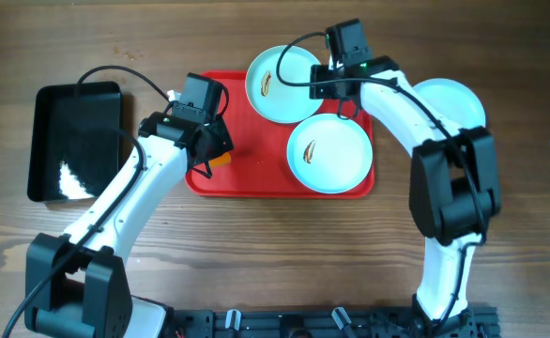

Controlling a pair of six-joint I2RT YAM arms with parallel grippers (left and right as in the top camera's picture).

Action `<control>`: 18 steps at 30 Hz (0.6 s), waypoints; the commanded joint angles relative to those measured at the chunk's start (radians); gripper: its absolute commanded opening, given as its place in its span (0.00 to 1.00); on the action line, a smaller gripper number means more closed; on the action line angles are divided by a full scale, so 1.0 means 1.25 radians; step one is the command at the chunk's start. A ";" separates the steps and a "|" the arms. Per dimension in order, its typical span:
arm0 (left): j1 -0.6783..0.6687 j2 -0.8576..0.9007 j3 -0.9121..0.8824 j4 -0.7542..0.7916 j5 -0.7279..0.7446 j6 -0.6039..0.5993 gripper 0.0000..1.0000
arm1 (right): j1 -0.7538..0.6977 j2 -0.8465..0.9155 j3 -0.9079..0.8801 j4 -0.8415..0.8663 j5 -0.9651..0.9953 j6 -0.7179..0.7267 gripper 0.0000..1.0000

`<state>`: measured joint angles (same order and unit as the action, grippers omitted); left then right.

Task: Clean dirty plates on tray and stack at the side
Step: 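Move the right gripper back to grip the lower-right plate rim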

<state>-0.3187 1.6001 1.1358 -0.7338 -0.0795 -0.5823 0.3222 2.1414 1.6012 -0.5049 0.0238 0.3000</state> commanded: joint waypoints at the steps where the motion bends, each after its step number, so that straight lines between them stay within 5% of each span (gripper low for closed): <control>1: 0.002 0.005 -0.005 0.001 0.003 -0.007 0.04 | 0.003 0.029 0.006 0.019 -0.035 0.040 0.66; 4: 0.002 0.005 -0.005 0.001 0.002 -0.001 0.04 | 0.003 0.043 0.006 0.036 -0.035 0.039 0.63; 8: 0.002 0.005 -0.005 0.001 0.000 -0.001 0.04 | 0.003 0.052 0.006 0.042 -0.034 0.041 0.43; 18: 0.002 0.005 -0.005 0.000 0.001 -0.001 0.04 | 0.003 0.092 0.006 0.073 -0.035 0.055 0.32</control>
<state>-0.3187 1.6001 1.1358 -0.7334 -0.0799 -0.5823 0.3222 2.2330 1.6016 -0.4274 -0.0074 0.3561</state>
